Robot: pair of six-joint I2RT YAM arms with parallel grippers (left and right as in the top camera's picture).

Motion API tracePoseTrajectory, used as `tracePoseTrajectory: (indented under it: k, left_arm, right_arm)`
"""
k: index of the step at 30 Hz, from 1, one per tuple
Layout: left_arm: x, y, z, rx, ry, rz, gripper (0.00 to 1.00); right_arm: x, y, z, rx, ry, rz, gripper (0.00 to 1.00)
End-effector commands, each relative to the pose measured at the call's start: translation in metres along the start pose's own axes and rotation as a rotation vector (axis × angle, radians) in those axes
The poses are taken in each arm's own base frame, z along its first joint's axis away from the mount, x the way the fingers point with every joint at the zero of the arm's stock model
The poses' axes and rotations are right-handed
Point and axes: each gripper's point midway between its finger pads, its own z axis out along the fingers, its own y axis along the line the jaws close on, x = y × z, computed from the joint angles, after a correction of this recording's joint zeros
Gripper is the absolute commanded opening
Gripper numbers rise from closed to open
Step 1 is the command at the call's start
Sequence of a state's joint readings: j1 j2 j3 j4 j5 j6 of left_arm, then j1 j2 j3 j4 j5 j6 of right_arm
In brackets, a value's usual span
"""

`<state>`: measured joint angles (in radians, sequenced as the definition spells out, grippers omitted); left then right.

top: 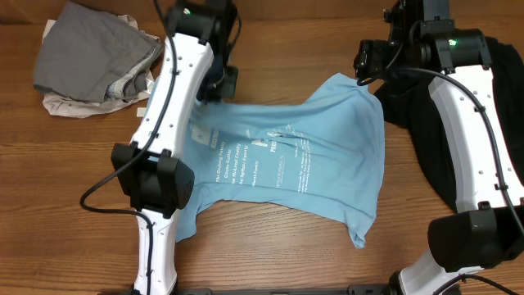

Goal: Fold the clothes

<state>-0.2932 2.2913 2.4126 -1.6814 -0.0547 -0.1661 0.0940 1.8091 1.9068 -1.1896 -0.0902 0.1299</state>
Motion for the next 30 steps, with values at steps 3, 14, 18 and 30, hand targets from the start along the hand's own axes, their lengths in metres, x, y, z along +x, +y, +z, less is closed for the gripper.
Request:
tracePoseTrajectory:
  k: [3, 14, 18, 30]
  left_arm:
    - [0.075, 0.007, 0.106, -0.077, 0.400, 0.021, 0.04]
    - [0.083, 0.006, 0.119, -0.083, 0.411, 0.012, 0.07]
    - [0.052, 0.001, 0.084, -0.058, 0.264, 0.029, 0.29]
    - [0.011, -0.019, 0.054, -0.007, 0.023, 0.137, 0.79]
  right_arm:
    - [0.001, 0.001, 0.001, -0.004, 0.001, -0.010, 0.81]
    - [-0.001, 0.001, 0.001, -0.001, -0.005, -0.011, 0.81]
    - [-0.002, 0.001, 0.001, -0.003, -0.008, -0.011, 0.84]
    - [-0.003, 0.002, 0.001, -0.005, -0.014, -0.011, 0.85]
